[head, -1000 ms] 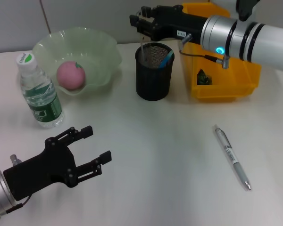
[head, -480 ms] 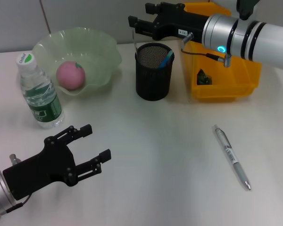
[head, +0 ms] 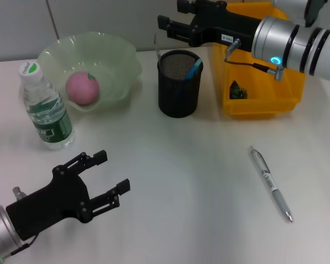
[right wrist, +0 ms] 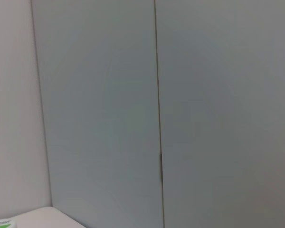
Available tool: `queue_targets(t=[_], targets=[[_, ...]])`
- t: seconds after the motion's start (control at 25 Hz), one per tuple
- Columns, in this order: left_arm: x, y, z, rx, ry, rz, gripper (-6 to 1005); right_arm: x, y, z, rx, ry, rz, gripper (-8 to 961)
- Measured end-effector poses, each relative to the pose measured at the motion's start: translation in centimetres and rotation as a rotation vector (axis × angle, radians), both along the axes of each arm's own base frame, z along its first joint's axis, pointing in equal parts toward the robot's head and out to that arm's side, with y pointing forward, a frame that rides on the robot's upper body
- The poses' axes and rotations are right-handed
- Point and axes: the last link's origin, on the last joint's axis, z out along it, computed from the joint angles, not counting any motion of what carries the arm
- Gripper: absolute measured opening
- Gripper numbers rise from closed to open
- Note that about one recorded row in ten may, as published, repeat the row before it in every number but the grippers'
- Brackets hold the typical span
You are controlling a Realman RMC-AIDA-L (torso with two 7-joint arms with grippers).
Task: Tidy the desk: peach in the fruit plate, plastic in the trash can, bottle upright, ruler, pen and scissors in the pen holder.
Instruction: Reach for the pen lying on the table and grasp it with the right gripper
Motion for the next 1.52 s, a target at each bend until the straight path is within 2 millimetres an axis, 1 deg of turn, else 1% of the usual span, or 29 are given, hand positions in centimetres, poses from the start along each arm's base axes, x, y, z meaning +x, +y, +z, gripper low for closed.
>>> queue_targets(t=[0.08,0.16,0.24,0.36,0.4,0.44,0.48,0.68,0.8,0.96,1.24,1.52], targets=[[0.0,0.0,0.0,0.000,0.000,0.000,807,0.0,-0.1,0.2,0.002,0.005,0.004,638],[-0.3,-0.6,-0.3,0.018,0.008,-0.006,806,0.0,-0.3,0.5,-0.007,0.025,0.001,637],[-0.3,-0.6,-0.3,0.017,0.007,-0.004,806,0.0,-0.8,0.8,-0.038,0.054,-0.012,637],[-0.4,-0.7,-0.2,0.013,0.003,0.001,806,0.0,-2.1,1.3,-0.097,0.078,-0.038,633],[-0.4,-0.7,-0.3,0.012,0.003,0.001,805,0.0,-3.1,1.8,-0.137,0.072,-0.068,629],[-0.4,-0.7,-0.2,0.012,0.003,0.001,805,0.0,-3.1,1.8,-0.137,0.072,-0.068,629],[-0.4,-0.7,-0.3,0.012,0.003,0.001,805,0.1,-3.6,2.1,-0.159,0.064,-0.094,628],[-0.3,-0.7,-0.4,0.008,0.005,-0.002,805,0.3,-5.9,3.5,-0.290,-0.035,-0.257,627],[-0.3,-0.7,-0.4,0.006,0.004,-0.002,805,0.4,-6.8,4.4,-0.359,-0.085,-0.364,627],[-0.2,-0.6,-0.4,0.004,0.004,-0.008,805,0.6,-7.6,5.1,-0.440,-0.155,-0.518,628],[0.0,-0.6,-0.4,0.001,-0.002,-0.016,805,0.5,-8.7,5.9,-0.497,-0.342,-0.738,628],[-0.1,-0.7,-0.4,0.001,-0.003,-0.015,805,0.2,-8.8,6.3,-0.525,-0.474,-0.860,627]])
